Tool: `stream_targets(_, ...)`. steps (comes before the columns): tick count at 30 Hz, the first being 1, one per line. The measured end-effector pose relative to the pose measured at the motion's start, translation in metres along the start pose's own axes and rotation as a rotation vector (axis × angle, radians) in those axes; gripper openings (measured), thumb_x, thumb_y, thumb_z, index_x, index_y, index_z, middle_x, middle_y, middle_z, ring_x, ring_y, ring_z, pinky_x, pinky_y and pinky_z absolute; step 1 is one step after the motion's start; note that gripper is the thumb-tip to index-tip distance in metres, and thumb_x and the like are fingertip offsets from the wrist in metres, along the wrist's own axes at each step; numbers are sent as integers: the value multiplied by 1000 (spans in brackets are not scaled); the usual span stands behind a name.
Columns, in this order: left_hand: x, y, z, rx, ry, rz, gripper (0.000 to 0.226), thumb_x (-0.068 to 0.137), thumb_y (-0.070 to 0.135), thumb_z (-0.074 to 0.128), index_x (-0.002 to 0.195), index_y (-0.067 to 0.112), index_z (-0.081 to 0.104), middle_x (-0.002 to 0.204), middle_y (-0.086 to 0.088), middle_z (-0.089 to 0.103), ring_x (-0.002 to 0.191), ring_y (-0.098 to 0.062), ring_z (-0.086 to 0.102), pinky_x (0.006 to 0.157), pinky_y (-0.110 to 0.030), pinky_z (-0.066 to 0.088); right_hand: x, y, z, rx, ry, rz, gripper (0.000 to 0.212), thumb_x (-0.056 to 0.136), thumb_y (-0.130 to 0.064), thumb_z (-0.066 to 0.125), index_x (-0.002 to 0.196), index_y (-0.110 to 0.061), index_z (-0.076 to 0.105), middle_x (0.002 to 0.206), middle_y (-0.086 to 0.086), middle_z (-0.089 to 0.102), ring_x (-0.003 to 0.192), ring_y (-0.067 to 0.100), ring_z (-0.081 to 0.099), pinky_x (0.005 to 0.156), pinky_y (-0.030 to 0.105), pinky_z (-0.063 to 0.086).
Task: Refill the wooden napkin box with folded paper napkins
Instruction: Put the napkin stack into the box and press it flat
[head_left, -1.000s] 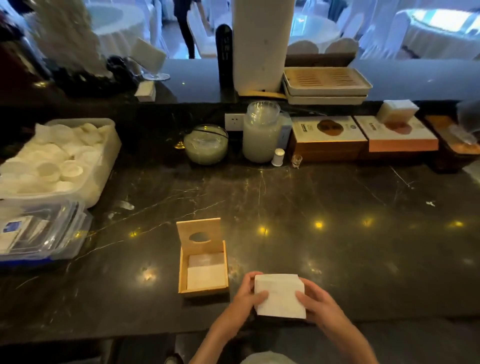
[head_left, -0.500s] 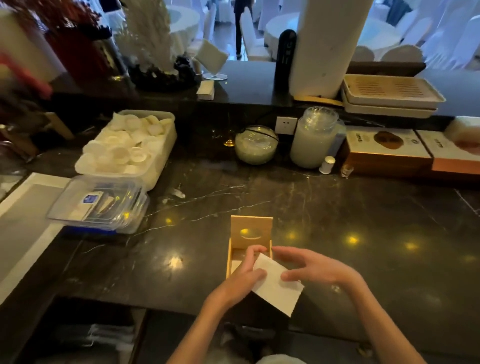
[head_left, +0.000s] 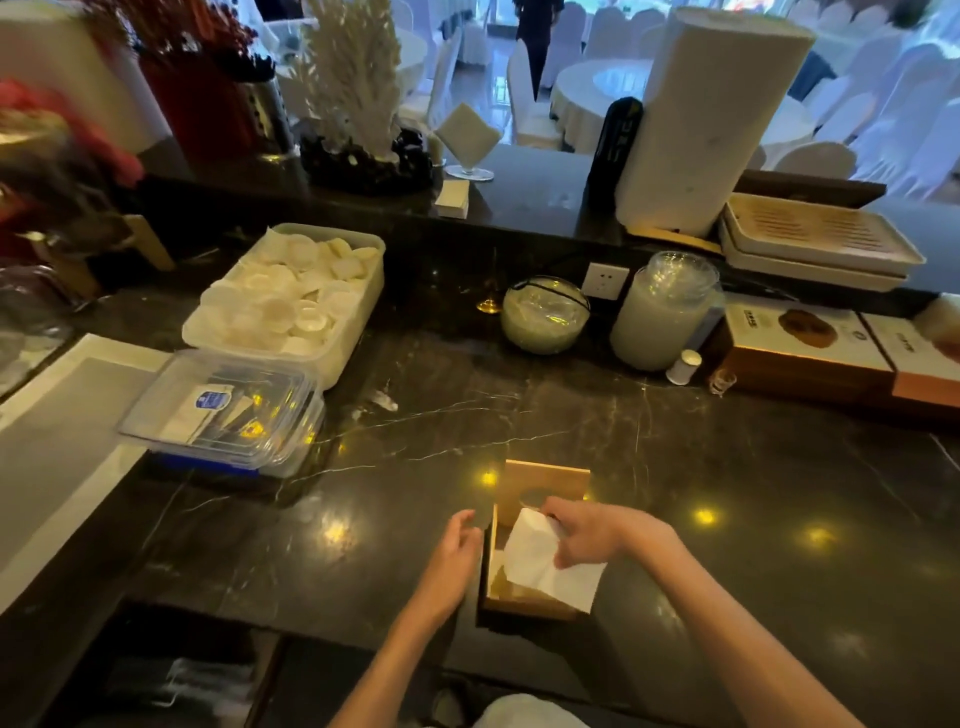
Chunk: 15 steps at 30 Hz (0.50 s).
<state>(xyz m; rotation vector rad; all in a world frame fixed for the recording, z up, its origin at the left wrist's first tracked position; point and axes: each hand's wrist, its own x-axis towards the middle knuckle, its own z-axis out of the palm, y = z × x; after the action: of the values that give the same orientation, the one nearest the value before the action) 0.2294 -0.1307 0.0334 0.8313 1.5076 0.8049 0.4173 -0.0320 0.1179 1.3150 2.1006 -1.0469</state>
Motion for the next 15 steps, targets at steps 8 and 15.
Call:
stream_targets(8, 12, -9, -9, -45, -154, -47, 44, 102, 16, 43, 143, 32, 37, 135, 5, 53, 122, -13, 54, 91, -23, 48, 37, -27, 9, -207, -178, 81, 62, 90, -16, 58, 147, -21, 34, 146, 8, 46, 133, 28, 44, 106, 41, 39)
stream_targets(15, 20, -16, -7, -2, -129, -39, 41, 98, 4, 44, 131, 28, 51, 130, 1, 57, 111, -6, 57, 76, -16, 50, 51, -32, 13, -256, -263, 66, 45, 97, -13, 51, 141, -5, 44, 145, 14, 47, 134, 30, 42, 109, 39, 33)
